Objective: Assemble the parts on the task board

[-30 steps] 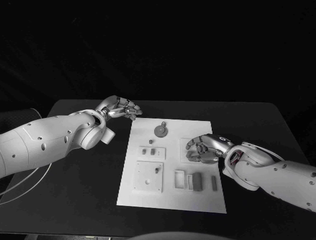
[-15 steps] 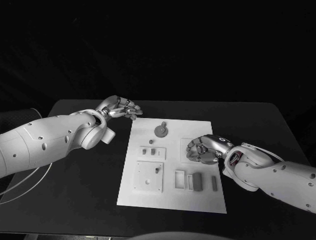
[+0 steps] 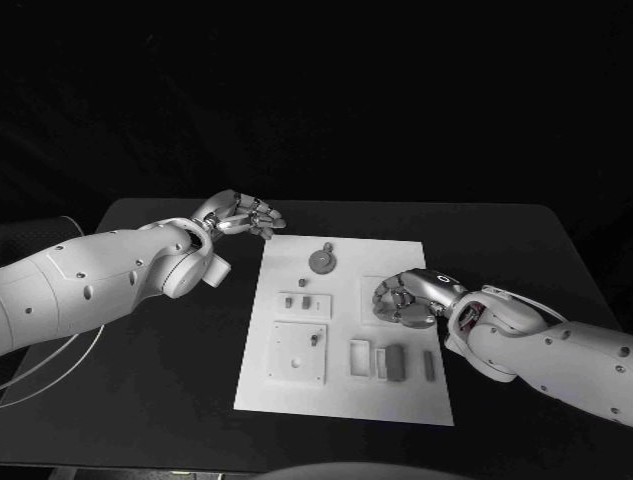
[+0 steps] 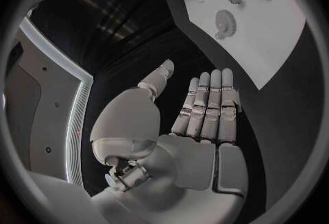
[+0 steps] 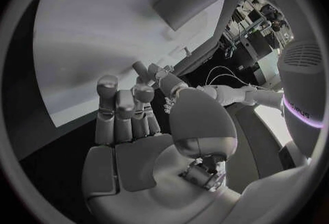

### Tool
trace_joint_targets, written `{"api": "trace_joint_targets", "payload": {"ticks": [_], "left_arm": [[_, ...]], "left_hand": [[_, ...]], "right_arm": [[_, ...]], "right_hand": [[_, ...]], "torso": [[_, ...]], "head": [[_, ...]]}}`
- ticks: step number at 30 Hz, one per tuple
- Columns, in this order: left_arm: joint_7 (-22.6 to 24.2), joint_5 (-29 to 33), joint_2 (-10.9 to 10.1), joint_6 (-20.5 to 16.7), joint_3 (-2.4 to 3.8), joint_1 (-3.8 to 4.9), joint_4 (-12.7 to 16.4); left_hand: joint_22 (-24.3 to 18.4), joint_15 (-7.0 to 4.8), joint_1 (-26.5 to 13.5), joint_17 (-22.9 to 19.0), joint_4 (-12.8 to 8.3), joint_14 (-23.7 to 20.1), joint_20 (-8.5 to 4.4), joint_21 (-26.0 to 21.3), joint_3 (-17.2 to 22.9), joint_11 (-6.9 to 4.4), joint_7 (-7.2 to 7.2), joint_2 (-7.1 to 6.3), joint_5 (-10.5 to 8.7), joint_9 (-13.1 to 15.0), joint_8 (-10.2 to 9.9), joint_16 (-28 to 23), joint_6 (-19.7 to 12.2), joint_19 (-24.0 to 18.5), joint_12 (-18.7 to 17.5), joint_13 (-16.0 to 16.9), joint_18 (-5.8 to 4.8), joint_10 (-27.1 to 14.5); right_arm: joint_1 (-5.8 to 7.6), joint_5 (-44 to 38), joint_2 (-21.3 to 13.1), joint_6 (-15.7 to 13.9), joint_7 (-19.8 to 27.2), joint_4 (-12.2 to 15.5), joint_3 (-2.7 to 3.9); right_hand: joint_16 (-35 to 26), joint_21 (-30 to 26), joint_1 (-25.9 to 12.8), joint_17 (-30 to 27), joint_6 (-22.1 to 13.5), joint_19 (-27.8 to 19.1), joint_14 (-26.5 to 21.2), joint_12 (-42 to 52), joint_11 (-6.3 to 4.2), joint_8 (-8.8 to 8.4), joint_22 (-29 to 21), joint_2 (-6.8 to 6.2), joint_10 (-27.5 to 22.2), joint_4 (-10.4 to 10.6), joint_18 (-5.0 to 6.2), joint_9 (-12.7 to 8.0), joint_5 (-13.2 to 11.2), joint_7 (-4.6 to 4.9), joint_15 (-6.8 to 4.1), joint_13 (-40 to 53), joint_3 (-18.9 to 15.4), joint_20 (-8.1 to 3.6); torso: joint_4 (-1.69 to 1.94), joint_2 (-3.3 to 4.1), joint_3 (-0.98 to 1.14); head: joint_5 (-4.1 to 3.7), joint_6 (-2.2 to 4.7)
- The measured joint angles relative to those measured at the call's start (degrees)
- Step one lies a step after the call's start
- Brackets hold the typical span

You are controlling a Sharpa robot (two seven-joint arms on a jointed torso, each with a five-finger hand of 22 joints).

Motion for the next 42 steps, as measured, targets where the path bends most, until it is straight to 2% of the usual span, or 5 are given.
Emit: {"api": "trace_joint_targets", "payload": {"ticks": [8, 21, 26, 31, 42], "left_arm": [[0.0, 0.0, -0.04, 0.0, 0.0, 0.0, -0.01], [-0.01, 0.0, -0.03, 0.0, 0.0, 0.0, -0.02], [-0.01, 0.0, -0.03, 0.0, 0.0, 0.0, -0.04], [-0.01, 0.0, -0.04, 0.0, 0.0, 0.0, -0.05], [-0.01, 0.0, -0.07, -0.01, 0.0, 0.0, -0.16]], "left_hand": [[0.06, 0.0, 0.0, 0.0, 0.0, 0.0, 0.0, 0.0, 0.0, 0.0, 0.0, 0.0, 0.0, 0.0, 0.0, 0.0, 0.0, 0.0, 0.0, 0.0, -0.02, 0.0], [0.04, 0.0, 0.0, 0.05, 0.0, 0.0, 0.0, 0.0, 0.0, 0.0, 0.0, 0.0, 0.0, 0.0, 0.0, 0.0, 0.0, 0.0, 0.0, 0.01, -0.09, 0.0], [0.09, 0.0, 0.0, 0.05, 0.0, 0.0, 0.0, 0.0, 0.0, 0.0, 0.0, 0.0, 0.0, 0.0, 0.0, 0.0, 0.0, 0.0, 0.0, 0.0, -0.16, 0.0], [0.09, 0.0, 0.0, 0.1, 0.0, 0.0, 0.0, 0.0, 0.0, 0.0, 0.0, 0.0, 0.0, 0.0, 0.0, 0.0, 0.0, 0.0, 0.0, -0.04, 0.44, 0.0], [0.1, 0.0, 0.0, 0.09, 0.0, 0.0, 0.0, 0.0, 0.0, 0.0, 0.0, 0.0, 0.0, 0.0, 0.0, 0.0, 0.0, 0.0, -0.21, -0.04, 0.43, 0.42]], "right_arm": [[0.0, -0.56, 0.0, -0.53, -0.15, -0.04, 0.0], [-0.01, -1.08, 0.35, -1.08, -0.19, -0.24, 0.0], [-0.02, -1.32, 0.54, -1.75, -0.15, -0.46, 0.0], [-0.02, -1.67, 0.68, -2.11, -0.13, -0.51, 0.0], [-0.03, -2.16, 0.48, -2.4, 0.0, -0.47, 0.0]], "right_hand": [[0.0, 0.0, -0.2, 0.0, 1.04, 0.23, 0.34, 0.0, -0.45, 0.48, 0.0, 1.3, 0.45, 0.0, 0.0, 0.12, 0.0, -0.69, -0.31, -0.13, 0.0, -0.22], [0.0, 0.21, -0.23, -0.06, 1.68, 0.23, 0.39, 0.0, -0.72, 1.03, 0.0, 2.11, 0.72, 0.0, 0.01, 0.19, 0.0, -1.33, -0.79, -0.18, -0.01, -0.22], [0.0, 0.21, -0.22, -0.06, 2.59, 0.23, 0.41, -0.28, -1.25, 1.63, 0.0, 2.68, 0.82, -0.01, 0.04, 0.26, -0.01, -2.24, -1.03, -0.24, -0.02, -0.22], [0.0, 0.21, 0.23, -0.06, 2.66, 0.23, 0.37, -0.28, -1.34, 2.13, 0.0, 3.11, 0.91, -0.18, 0.11, 0.43, -0.05, -2.3, -1.23, -0.24, 0.01, -0.21], [0.0, 0.21, 0.45, -0.06, 2.66, 0.23, 0.41, -0.5, -1.74, 2.27, 0.0, 3.94, 0.92, -0.33, 0.46, 0.43, -0.05, -2.3, -1.62, -0.23, 0.0, -0.2]], "torso": [[0.02, -0.03, -0.02], [0.02, -0.03, -0.02], [0.02, -0.02, -0.01], [0.02, -0.02, -0.01], [0.03, -0.01, -0.01]], "head": [[0.06, -0.06], [-0.05, -0.1], [-0.05, -0.15], [-0.07, -0.16], [-0.26, -0.32]]}}
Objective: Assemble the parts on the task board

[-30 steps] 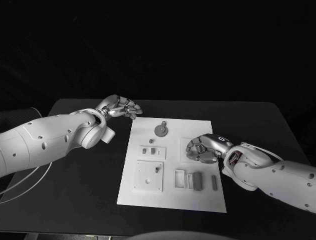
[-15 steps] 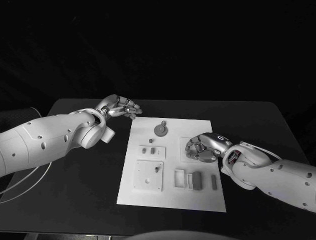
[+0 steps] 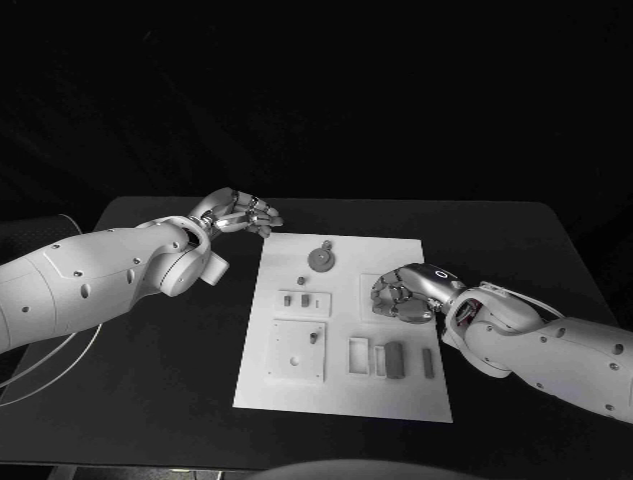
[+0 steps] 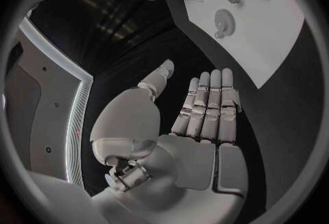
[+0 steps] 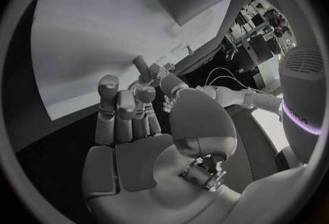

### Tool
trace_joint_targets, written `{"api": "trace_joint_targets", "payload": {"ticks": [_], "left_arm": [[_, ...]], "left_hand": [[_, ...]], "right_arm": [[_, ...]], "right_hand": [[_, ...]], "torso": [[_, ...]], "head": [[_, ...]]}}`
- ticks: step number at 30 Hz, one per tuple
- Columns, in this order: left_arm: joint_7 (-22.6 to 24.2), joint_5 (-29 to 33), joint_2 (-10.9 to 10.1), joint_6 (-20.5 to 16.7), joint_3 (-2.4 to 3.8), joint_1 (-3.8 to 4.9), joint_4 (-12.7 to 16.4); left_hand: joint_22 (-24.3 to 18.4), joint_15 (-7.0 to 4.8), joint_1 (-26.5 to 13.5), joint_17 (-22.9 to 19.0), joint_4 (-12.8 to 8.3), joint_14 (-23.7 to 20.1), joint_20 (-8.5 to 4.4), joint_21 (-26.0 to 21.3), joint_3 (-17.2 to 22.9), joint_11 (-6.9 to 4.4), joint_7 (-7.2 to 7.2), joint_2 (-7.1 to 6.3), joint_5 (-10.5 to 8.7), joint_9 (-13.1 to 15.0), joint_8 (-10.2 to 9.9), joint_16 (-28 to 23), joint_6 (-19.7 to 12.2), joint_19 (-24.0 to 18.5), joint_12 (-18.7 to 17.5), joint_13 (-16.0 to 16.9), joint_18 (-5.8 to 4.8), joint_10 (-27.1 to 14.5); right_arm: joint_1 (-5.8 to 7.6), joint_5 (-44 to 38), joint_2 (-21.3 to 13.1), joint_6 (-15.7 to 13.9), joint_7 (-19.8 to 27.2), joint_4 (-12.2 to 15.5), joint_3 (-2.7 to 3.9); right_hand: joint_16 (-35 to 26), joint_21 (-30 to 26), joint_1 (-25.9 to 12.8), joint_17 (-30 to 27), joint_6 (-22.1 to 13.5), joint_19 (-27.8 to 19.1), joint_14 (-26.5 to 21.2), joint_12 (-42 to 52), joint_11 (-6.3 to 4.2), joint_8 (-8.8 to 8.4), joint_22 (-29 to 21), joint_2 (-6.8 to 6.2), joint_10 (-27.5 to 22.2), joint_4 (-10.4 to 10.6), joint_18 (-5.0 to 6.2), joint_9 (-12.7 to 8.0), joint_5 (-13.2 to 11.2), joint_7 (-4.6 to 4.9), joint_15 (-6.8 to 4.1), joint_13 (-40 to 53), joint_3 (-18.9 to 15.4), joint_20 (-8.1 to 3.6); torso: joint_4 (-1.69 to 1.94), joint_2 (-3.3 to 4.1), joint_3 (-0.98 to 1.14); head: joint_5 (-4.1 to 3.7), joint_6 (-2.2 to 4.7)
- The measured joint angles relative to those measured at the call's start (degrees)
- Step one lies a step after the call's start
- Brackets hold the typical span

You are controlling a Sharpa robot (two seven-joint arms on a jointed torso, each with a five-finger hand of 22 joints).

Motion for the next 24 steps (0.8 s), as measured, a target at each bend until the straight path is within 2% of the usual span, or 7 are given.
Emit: {"api": "trace_joint_targets", "payload": {"ticks": [12, 24], "left_arm": [[0.0, 0.0, -0.04, 0.01, 0.0, -0.01, -0.53], [0.0, 0.0, -0.07, 0.04, 0.0, -0.01, -1.87]], "left_hand": [[0.02, 0.0, 0.0, 0.06, 0.0, 0.0, 0.0, 0.0, 0.0, 0.0, 0.0, 0.0, 0.0, 0.0, 0.0, 0.0, 0.0, 0.0, -0.01, 0.0, -0.04, 0.0], [0.07, 0.0, 0.0, 0.05, 0.0, 0.0, 0.0, 0.0, 0.0, 0.0, 0.0, 0.0, 0.0, 0.0, 0.0, 0.0, 0.0, 0.0, -0.01, -0.05, -0.19, -0.01]], "right_arm": [[0.0, 0.71, -0.54, -0.44, 1.18, 0.78, 0.01], [0.0, 1.44, -1.07, -1.39, 2.16, 1.26, 0.04]], "right_hand": [[0.0, 0.0, 0.24, 0.0, 0.0, 0.09, 0.01, 0.0, -0.2, 0.03, 0.0, 0.23, 0.2, 0.17, 0.03, 0.0, 0.0, 0.0, -0.01, 0.01, 0.17, -0.34], [0.0, 0.23, 0.38, 0.0, 0.0, 0.09, 0.2, 0.0, -0.2, 0.06, 0.04, 0.35, 0.21, 0.17, 0.03, -0.01, -0.01, 0.0, -0.16, 0.01, 0.17, -0.33]], "torso": [[0.0, 0.01, 0.07], [0.0, 0.01, 0.04]], "head": [[-0.1, -0.05], [-0.12, 0.08]]}}
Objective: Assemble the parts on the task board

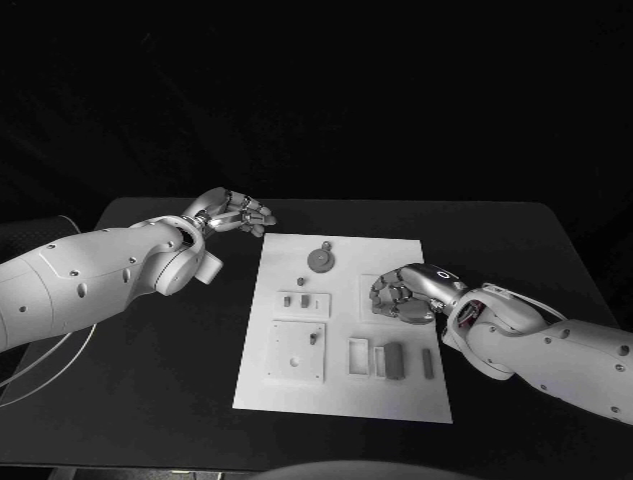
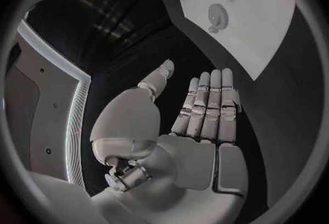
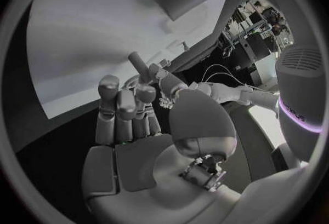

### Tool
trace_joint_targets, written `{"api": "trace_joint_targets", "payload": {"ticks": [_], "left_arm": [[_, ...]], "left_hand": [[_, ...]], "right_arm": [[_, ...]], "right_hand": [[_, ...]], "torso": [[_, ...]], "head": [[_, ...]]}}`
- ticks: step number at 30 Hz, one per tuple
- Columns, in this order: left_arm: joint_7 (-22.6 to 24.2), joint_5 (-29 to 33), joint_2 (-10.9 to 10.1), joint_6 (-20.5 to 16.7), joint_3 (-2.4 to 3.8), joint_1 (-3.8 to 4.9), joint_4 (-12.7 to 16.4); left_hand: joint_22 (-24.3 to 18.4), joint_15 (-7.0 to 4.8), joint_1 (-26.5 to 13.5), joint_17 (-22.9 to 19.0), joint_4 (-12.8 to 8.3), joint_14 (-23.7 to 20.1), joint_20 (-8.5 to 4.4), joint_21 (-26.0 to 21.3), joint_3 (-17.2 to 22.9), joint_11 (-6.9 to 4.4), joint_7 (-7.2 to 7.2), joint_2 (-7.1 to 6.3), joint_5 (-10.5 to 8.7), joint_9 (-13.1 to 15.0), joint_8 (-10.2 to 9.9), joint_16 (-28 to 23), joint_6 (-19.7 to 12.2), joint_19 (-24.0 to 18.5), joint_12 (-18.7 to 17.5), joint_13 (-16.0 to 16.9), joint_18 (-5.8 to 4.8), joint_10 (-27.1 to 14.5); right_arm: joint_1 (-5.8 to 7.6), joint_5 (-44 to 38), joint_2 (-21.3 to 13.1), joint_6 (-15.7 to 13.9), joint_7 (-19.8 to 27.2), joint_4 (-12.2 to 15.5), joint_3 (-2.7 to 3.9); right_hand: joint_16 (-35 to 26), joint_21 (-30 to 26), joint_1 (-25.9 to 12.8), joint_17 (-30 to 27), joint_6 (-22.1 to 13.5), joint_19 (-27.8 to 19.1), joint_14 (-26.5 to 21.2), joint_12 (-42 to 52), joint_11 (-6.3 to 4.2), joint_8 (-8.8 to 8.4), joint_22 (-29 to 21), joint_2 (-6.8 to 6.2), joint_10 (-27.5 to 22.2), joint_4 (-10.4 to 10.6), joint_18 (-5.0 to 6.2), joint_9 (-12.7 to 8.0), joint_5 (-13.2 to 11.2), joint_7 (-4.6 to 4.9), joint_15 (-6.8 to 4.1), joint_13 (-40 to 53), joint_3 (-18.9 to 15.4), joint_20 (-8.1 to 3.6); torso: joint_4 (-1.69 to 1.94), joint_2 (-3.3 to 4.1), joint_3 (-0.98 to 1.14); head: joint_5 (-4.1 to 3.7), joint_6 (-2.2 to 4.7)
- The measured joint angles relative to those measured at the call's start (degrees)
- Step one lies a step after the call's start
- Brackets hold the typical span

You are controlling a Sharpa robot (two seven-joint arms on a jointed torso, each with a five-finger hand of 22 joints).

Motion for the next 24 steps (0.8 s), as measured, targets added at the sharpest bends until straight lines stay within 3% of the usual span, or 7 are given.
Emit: {"api": "trace_joint_targets", "payload": {"ticks": [16, 24], "left_arm": [[0.0, 0.0, -0.02, 0.03, 0.0, 0.0, -0.18], [0.0, 0.0, -0.03, 0.03, 0.0, 0.0, -0.27]], "left_hand": [[0.03, 0.0, 0.0, 0.04, -0.16, 0.0, 0.0, 0.0, -0.16, 0.0, 0.0, 0.0, 0.0, 0.0, 0.0, 0.0, 0.0, 0.0, 0.0, 0.01, -0.27, 0.0], [0.04, 0.0, 0.0, 0.04, -0.16, 0.0, 0.0, 0.0, -0.16, 0.0, 0.0, 0.0, 0.0, 0.0, 0.0, -0.2, 0.0, 0.0, 0.0, 0.01, -0.31, 0.0]], "right_arm": [[0.0, 1.82, -1.87, -0.46, 0.47, 2.71, 0.64], [0.01, 3.34, -2.63, -0.54, 0.66, 4.28, 2.04]], "right_hand": [[0.0, 0.0, 0.0, 0.0, 0.0, 0.0, -0.03, 0.0, 0.0, 0.01, -0.01, -0.01, 0.0, -0.01, 0.0, 0.0, 0.0, 0.0, -0.02, 0.05, -0.01, 0.01], [0.0, 0.0, 0.01, 0.0, 0.0, -0.01, -0.15, 0.0, -0.21, 0.01, -0.01, -0.01, 0.21, -0.01, 0.0, 0.0, 0.0, 0.0, -0.13, 0.06, -0.02, 0.02]], "torso": [[-0.01, -0.02, -0.03], [-0.01, -0.02, -0.05]], "head": [[0.1, -0.08], [0.1, -0.08]]}}
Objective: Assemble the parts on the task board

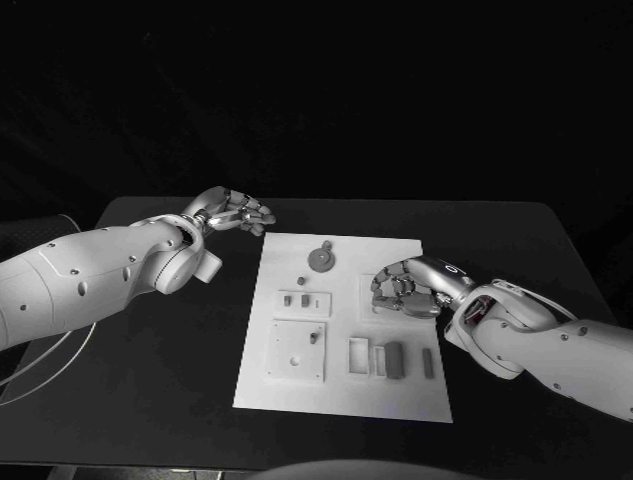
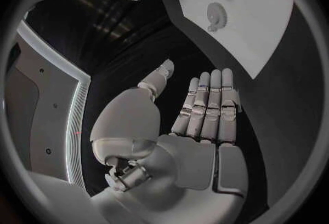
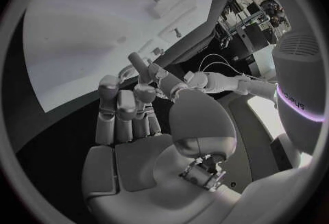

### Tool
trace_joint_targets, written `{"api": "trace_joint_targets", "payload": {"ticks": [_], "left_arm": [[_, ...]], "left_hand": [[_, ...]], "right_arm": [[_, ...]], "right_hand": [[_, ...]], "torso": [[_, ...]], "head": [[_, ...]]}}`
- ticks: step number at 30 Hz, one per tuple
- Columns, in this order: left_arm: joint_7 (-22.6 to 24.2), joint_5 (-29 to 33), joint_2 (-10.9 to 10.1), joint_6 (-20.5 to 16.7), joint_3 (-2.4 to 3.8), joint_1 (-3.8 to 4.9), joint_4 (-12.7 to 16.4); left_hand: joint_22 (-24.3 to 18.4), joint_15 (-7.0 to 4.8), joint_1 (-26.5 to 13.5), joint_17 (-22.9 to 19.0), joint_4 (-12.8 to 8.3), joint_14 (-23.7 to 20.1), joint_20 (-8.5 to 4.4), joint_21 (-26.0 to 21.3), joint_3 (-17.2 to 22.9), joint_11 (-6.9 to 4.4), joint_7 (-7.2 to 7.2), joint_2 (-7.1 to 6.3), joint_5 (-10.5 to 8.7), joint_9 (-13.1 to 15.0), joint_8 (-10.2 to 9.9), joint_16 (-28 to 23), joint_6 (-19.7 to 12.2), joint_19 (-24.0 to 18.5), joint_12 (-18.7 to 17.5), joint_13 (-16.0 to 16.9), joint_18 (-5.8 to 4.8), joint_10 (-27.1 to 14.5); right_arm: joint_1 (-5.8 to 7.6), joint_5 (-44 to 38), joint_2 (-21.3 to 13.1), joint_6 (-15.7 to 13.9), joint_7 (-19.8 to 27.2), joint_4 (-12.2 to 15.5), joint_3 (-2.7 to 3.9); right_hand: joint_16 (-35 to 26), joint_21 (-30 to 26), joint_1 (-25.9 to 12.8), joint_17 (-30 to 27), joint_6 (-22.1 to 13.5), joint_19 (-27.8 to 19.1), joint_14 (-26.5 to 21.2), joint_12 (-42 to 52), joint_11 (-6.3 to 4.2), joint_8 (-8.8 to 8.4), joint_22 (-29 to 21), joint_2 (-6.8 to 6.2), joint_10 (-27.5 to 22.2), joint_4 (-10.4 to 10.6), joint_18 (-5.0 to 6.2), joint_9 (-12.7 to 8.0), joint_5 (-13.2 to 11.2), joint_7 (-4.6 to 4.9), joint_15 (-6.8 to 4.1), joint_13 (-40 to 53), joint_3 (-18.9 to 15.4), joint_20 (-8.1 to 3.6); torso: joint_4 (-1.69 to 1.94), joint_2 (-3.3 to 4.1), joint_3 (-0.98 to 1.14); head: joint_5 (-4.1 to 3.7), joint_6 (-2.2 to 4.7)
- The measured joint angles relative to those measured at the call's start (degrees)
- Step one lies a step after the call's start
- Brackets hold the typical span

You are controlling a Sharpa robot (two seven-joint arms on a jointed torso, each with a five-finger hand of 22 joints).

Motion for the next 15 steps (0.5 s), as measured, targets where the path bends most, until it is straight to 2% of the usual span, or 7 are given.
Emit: {"api": "trace_joint_targets", "payload": {"ticks": [4, 15], "left_arm": [[0.0, 0.0, 0.0, 0.01, 0.0, 0.0, 0.0], [0.0, 0.0, 0.03, 0.01, 0.0, 0.0, -0.07]], "left_hand": [[0.0, 0.0, 0.0, 0.05, 0.0, 0.0, 0.0, 0.0, 0.0, 0.0, 0.0, 0.0, 0.0, 0.0, 0.0, 0.0, 0.0, 0.0, 0.0, -0.02, -0.05, 0.0], [0.04, 0.0, 0.0, 0.05, 0.0, 0.0, 0.2, 0.0, 0.0, 0.0, 0.0, 0.0, 0.0, -0.05, 0.0, 0.0, 0.0, -0.2, 0.0, -0.05, 0.03, 0.0]], "right_arm": [[0.01, 0.65, -0.43, 0.0, 0.01, 0.66, 0.45], [0.01, 2.11, -0.32, 0.03, -0.03, 2.24, 1.16]], "right_hand": [[0.0, 0.0, 0.01, 0.0, 0.0, 0.0, 0.0, 0.0, 0.0, 0.0, 0.0, 0.0, 0.0, -0.1, 0.0, 0.0, 0.0, 0.0, 0.0, 0.07, 0.1, 0.0], [0.0, 0.23, 0.4, 0.05, 0.0, 0.0, 0.16, 0.0, 0.0, 0.0, 0.0, 0.38, 0.0, -0.07, 0.01, -0.02, 0.07, 0.0, -0.14, 0.11, 0.26, 0.02]], "torso": [[-0.01, 0.0, -0.02], [0.0, 0.0, -0.02]], "head": [[0.03, -0.04], [0.14, -0.1]]}}
